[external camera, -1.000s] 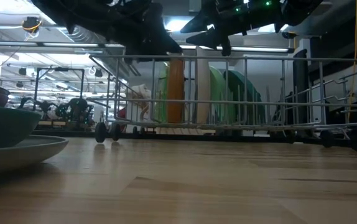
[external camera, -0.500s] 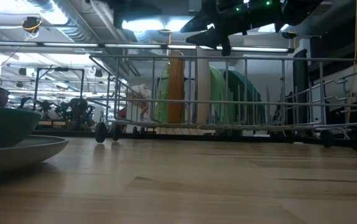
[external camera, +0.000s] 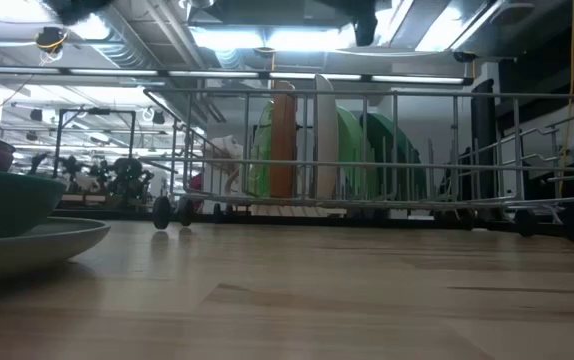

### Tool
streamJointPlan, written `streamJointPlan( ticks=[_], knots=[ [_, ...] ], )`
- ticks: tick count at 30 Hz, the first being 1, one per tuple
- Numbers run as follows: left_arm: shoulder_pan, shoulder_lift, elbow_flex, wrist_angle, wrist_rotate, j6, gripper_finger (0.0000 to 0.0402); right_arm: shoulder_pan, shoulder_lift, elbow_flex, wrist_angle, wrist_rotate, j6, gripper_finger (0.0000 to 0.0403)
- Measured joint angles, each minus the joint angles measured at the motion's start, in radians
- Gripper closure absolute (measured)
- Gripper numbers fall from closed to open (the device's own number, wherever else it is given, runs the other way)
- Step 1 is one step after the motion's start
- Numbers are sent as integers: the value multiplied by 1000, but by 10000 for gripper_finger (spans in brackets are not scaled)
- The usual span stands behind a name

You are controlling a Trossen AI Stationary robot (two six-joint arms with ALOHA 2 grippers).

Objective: Sort dishes
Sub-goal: Put the purple plate in the dishwasher rack

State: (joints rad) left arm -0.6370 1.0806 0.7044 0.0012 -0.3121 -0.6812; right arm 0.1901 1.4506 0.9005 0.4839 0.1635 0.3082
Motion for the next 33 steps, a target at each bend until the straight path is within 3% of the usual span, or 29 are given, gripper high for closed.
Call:
streamJointPlan(
  ticks=[8, 16, 25, 33],
  knots=[
    [-225, 128, 0, 1, -2, -346, 151, 138, 0, 0, -25, 0, 284, 224],
    [-344, 245, 0, 3, -1, -533, 174, 243, 54, 0, -11, 23, 480, 224],
    [-396, 274, 0, 11, 58, -558, 205, 323, 254, 0, 228, 193, 635, 224],
    [-417, 274, 0, -98, 86, -549, 240, 321, 432, 75, 283, 220, 788, 224]
  ],
)
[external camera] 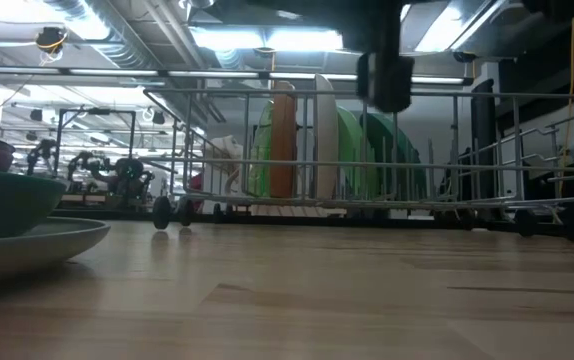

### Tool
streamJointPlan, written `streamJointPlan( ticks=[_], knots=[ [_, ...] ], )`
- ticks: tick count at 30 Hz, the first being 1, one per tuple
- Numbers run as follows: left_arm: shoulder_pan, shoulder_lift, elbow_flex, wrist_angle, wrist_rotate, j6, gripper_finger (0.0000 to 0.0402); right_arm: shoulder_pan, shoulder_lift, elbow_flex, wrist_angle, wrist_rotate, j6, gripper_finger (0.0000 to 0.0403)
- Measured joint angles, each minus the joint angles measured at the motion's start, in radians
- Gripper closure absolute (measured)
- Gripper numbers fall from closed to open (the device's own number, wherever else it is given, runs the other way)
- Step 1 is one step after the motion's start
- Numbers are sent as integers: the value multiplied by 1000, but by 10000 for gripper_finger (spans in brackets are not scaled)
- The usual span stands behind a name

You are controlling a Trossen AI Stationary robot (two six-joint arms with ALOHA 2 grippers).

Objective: Sort dishes
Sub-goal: Put the purple plate in the dishwasher rack

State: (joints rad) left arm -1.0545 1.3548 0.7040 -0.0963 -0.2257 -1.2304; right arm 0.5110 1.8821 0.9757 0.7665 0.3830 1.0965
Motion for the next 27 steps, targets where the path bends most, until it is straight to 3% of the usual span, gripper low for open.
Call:
streamJointPlan(
  ticks=[4, 9, 22, 27],
  knots=[
    [0, 0, 0, -67, 10, 0, 258, -1, 68, 70, -33, 5, 2, 224],
    [0, 0, 0, -111, 11, 34, 274, -1, 160, 184, -144, 110, 2, 224],
    [1, 0, 0, -111, 10, 86, 286, -2, 321, 590, -838, 135, -10, 224],
    [1, 0, 0, -111, 10, 86, 286, -2, 328, 621, -922, 160, -35, 224]
  ],
)
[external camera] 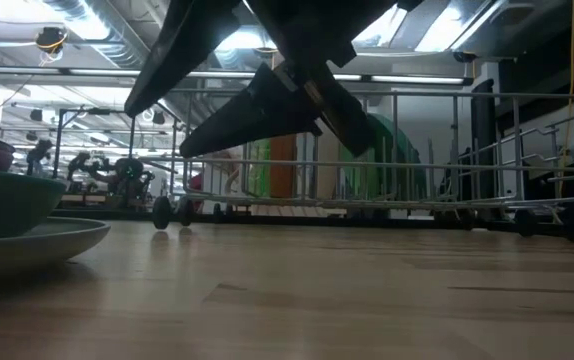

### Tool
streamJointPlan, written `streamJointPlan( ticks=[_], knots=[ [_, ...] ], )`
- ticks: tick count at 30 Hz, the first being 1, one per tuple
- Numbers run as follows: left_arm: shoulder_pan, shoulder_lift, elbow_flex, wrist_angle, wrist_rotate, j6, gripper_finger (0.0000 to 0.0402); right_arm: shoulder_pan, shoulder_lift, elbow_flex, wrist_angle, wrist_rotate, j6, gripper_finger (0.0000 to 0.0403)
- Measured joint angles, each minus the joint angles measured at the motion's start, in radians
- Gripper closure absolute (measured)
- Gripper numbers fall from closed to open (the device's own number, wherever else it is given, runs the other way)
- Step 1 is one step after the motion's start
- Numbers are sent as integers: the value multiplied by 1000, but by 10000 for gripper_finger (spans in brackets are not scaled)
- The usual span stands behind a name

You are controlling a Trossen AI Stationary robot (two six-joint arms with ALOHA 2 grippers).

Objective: Sort dishes
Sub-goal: Put the purple plate in the dishwasher rack

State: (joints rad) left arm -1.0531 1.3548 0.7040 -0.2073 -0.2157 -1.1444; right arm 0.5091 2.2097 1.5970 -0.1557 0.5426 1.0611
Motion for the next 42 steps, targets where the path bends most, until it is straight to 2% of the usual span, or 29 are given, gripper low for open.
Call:
streamJointPlan(
  ticks=[9, 26, 32, 38, 42],
  knots=[
    [0, 0, 0, 1, 0, 0, 286, -5, 0, 0, -32, -6, 65, 224],
    [0, 0, 0, 1, 0, 0, 286, -8, 0, 0, -19, -161, 311, 224],
    [0, 0, 0, 1, 0, 16, 286, 4, 2, 4, 124, -196, 330, 224],
    [0, 0, 0, 1, 0, 19, 286, 9, 10, 4, 136, -187, 331, 224],
    [0, 0, 0, 5, 0, 19, 286, 15, 52, 6, 162, -202, 392, 224]
  ],
)
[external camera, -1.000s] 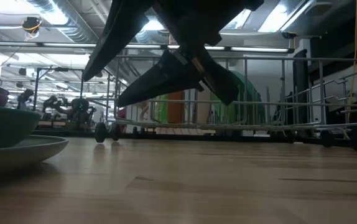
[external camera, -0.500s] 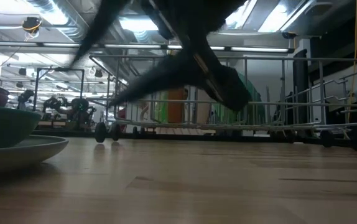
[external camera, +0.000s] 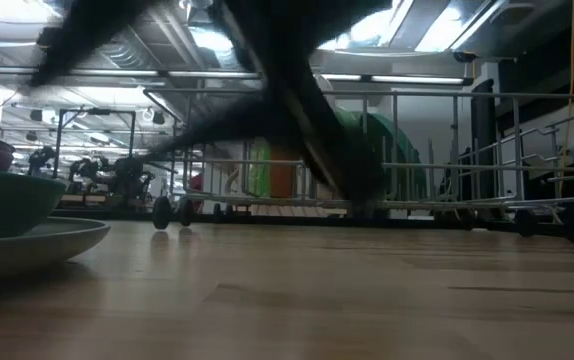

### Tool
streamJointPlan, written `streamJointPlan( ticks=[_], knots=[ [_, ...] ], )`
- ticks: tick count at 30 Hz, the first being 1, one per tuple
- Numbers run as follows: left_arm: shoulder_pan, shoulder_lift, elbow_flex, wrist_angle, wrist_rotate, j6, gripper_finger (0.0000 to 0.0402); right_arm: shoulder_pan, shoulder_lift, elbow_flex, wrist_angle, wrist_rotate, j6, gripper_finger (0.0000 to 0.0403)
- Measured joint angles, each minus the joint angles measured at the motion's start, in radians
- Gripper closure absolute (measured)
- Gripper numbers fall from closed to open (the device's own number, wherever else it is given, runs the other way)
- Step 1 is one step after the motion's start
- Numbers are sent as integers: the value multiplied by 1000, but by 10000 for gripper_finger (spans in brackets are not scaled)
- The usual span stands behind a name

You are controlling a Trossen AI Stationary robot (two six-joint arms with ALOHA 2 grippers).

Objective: Sort dishes
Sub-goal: Put the purple plate in the dishwasher rack

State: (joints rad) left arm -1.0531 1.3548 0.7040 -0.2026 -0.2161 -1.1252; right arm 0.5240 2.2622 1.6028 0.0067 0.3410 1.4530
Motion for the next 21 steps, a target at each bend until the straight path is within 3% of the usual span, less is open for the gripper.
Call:
streamJointPlan(
  ticks=[3, 9, 21],
  knots=[
    [0, 0, 0, 2, 0, -2, 286, 14, 31, -2, -13, -20, 53, 224],
    [0, 0, 0, 2, 0, 0, 286, 43, 59, 0, -8, 68, 82, 224],
    [0, 0, 0, 3, 0, -1, 286, 25, 79, 21, -21, 94, 168, 224]
  ],
)
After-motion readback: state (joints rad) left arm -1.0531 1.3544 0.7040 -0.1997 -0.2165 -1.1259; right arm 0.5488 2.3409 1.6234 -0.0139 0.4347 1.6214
